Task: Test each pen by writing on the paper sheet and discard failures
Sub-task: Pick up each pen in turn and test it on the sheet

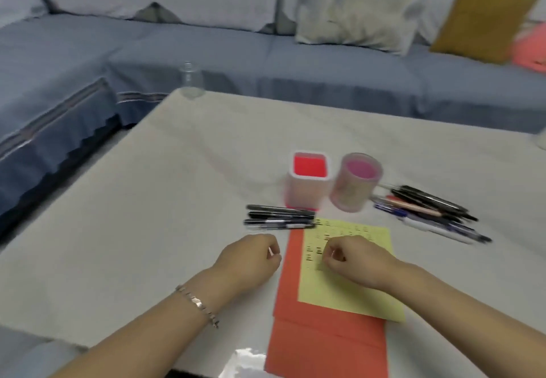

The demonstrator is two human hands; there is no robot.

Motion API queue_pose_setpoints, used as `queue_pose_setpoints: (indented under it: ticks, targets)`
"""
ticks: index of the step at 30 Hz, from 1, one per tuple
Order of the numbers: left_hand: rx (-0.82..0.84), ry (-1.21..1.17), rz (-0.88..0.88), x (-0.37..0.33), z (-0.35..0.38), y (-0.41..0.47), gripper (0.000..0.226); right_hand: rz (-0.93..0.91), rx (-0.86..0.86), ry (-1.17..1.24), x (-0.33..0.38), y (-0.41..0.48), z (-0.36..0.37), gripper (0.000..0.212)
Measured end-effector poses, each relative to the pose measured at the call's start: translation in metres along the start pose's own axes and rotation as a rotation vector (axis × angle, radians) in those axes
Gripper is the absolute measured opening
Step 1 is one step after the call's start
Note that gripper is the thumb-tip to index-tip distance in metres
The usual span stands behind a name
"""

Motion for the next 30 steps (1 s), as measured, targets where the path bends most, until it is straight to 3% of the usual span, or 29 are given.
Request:
queue_pose_setpoints:
  ticks: [3,8,12,16,25,28,30]
  targets:
    - [0.051,0.05,0.069,-0.032,0.02,0.025,0.016,0.117,-0.076,0.013,-0.065,-0.01,-0.022,0.013]
    - [0.066,0.09,0.134,-0.061,0.035,0.048,0.019,0.33,-0.351,-0.078,-0.163,-0.017,-0.055,0.026]
    - [0.049,0.07,0.131,-0.063,0.038,0.057,0.013,0.387,-0.467,-0.144,-0.203,-0.01,-0.065,0.025]
    - [0.024,0.058,0.131,-0.061,0.038,0.059,0.013,0.349,-0.478,-0.214,-0.208,0.004,-0.06,0.024]
    - [-0.024,0.03,0.125,-0.053,0.037,0.057,0.014,0.258,-0.279,-0.405,-0.202,0.01,-0.056,0.027]
    - [-0.054,0.009,0.145,-0.06,0.04,0.056,0.017,0.247,-0.24,-0.238,-0.193,-0.002,-0.051,0.008]
    - [-0.074,0.001,0.194,-0.068,0.044,0.056,0.022,0.233,-0.252,-0.068,-0.185,-0.015,-0.046,0.011]
Point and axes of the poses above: each hand's wrist, its own y-axis towards the middle knuckle, its own z-axis out of the palm, x = y × z, the point moved 6 cm from there along y, towards the middle knuckle, and after that the axes turned 6 degrees about z, right-handed, at the moved point
